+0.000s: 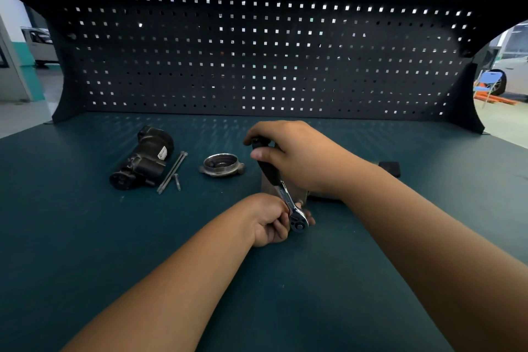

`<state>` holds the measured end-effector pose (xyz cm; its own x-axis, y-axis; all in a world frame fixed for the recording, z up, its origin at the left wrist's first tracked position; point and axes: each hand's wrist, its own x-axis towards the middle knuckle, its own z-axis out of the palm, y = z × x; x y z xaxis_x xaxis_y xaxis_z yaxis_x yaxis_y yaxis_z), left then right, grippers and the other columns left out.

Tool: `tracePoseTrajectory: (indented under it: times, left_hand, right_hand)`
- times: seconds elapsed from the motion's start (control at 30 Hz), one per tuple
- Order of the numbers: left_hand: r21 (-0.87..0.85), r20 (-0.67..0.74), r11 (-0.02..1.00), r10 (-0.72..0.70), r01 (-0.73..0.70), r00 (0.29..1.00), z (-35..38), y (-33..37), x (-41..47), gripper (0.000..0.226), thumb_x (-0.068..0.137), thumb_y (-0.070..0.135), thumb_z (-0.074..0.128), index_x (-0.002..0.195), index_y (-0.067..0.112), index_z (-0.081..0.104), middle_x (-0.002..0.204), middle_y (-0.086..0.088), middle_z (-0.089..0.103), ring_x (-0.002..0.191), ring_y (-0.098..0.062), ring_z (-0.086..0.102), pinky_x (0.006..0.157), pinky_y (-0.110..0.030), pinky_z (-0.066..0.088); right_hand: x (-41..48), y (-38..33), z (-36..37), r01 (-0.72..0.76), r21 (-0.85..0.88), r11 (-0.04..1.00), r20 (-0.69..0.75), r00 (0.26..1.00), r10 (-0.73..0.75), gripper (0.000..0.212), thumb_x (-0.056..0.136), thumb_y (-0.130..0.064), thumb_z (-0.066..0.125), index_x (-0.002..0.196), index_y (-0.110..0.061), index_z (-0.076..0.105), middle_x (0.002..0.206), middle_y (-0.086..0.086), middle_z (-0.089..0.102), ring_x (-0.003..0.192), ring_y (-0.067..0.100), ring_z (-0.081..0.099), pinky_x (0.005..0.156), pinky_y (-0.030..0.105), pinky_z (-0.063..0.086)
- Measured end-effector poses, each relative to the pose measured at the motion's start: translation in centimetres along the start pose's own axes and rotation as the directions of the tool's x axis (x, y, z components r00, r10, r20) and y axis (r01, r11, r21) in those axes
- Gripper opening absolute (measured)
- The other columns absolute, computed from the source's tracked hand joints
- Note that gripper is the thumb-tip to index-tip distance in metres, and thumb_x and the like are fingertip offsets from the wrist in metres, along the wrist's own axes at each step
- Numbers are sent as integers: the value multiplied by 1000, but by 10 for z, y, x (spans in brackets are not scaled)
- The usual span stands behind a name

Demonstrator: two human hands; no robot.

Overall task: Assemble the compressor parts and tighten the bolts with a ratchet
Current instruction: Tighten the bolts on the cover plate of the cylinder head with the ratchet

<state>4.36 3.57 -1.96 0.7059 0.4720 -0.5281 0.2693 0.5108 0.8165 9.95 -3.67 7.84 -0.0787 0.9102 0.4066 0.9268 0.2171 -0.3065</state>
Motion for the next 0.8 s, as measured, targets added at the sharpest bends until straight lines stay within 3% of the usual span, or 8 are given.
tracePoseTrajectory:
  times: [0.1, 0.23, 0.4, 0.8]
  left_hand:
    - [4, -5, 1000, -9, 9, 1000, 0, 1, -1, 33, 98, 4, 31, 78, 6, 57, 56, -5, 67, 25, 1, 31, 27, -6, 22]
    - [13, -10, 999, -29, 29, 1000, -1, 3, -1, 32, 99, 6, 33, 80, 5, 60, 56, -3, 67, 24, 1, 30, 26, -6, 21]
    - [84, -25, 996, -39, 41, 999, -1, 7, -3, 32, 99, 11, 36, 78, 7, 60, 54, 0, 66, 22, 0, 28, 26, -6, 19]
    - [168, -127, 986, -1, 22, 992, 3, 6, 1, 30, 98, 7, 35, 78, 11, 57, 53, -1, 66, 23, 0, 30, 26, -7, 18]
  right_hand:
    - [4, 3, 2, -20, 26, 999, -20, 1000, 21, 22, 94, -21, 53, 114, -14, 59, 108, 1, 63, 99, 17, 55, 80, 24, 40]
    - [10, 6, 6, -24, 58, 998, -49, 998, 27, 20, 94, -21, 54, 111, -11, 58, 103, 2, 61, 89, 14, 52, 69, 20, 36]
    - [17, 8, 10, -21, 19, 1000, -43, 999, 22, 21, 95, -23, 53, 109, -9, 56, 102, 6, 64, 87, 18, 55, 70, 25, 38]
    - [1, 29, 8, -54, 122, 991, -180, 981, 75, 21, 95, -26, 53, 109, -11, 55, 97, 6, 65, 85, 20, 57, 65, 19, 39]
